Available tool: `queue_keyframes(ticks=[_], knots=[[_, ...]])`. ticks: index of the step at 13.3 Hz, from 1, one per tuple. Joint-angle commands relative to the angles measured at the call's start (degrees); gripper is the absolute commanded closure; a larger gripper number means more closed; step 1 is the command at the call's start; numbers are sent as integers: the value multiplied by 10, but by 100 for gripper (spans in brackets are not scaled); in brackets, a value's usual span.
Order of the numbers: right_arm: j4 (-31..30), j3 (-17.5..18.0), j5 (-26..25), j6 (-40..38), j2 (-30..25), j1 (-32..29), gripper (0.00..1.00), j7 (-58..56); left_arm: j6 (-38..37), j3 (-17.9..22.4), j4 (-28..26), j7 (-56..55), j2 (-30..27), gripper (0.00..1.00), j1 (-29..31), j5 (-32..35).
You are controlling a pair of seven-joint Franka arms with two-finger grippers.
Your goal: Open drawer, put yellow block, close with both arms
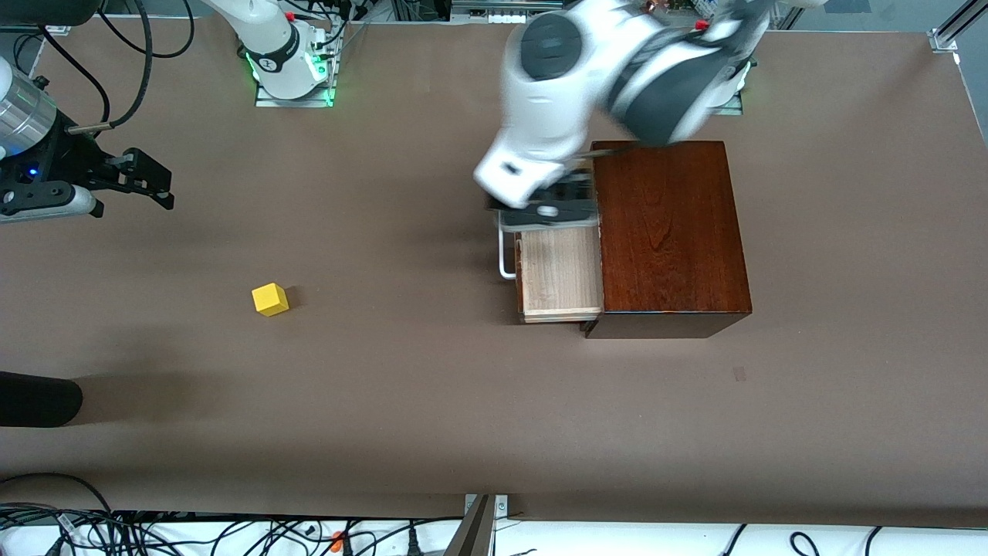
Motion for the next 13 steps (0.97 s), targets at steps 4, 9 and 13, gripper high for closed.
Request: queue_keyframes(ticks=[4, 9, 13], knots=[[14, 1, 1, -8, 5, 0, 0, 7, -55, -5, -71, 125, -100, 0, 161, -37], [14, 1, 1, -8, 5, 0, 0, 7, -80, 10, -80, 228, -135, 0, 241, -75], [14, 1, 1, -8, 5, 0, 0, 7, -78, 191, -154, 357, -206, 0, 148, -114]])
